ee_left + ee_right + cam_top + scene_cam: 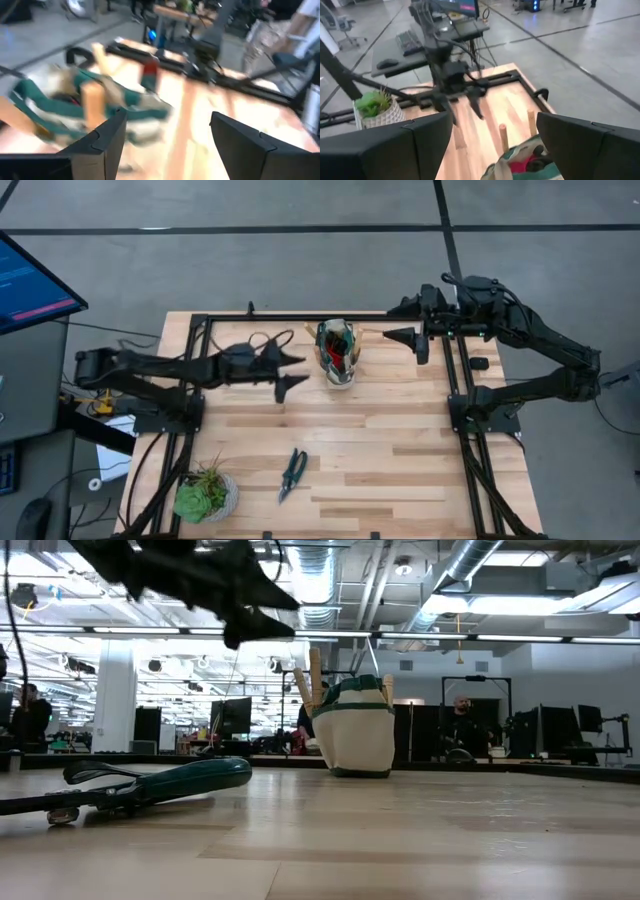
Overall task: Pick & Place Garden tools in Gardening bag
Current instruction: Put the shear scissors into the gardening bag
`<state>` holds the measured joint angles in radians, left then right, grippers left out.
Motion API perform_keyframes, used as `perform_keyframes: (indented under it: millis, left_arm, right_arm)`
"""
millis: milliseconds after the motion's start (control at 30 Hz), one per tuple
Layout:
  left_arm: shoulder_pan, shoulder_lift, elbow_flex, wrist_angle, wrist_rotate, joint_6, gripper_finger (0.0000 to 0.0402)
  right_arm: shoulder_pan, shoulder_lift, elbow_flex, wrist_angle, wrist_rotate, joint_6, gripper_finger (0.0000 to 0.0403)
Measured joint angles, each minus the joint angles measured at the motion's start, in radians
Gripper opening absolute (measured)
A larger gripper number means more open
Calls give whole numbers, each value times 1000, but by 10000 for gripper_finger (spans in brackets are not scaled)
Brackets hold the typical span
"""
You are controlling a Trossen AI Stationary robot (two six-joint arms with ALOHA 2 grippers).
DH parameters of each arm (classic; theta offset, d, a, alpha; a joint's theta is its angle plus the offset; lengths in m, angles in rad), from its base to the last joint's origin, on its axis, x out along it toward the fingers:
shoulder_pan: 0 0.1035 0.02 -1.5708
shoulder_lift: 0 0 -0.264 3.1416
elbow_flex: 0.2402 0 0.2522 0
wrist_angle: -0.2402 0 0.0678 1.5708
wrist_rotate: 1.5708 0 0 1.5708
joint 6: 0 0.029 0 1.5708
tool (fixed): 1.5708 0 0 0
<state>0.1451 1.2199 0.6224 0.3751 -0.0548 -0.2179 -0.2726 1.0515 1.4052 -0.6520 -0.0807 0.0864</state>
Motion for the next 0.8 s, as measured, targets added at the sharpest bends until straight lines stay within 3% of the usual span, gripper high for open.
perform_keyframes:
  millis: [200,400,600,800]
  left_arm:
    - [-216,-123,0,-251,-157,-184,233]
    - [-381,-70,0,-294,-238,-403,232]
    - [-451,77,0,-302,-207,-659,232]
    - [-469,231,0,-340,-40,-904,218]
  right_arm:
    - [12,0,0,-73,1,2,281]
    - [12,0,0,-137,2,56,281]
    - [12,0,0,-235,3,116,281]
    - [36,0,-1,-284,3,143,281]
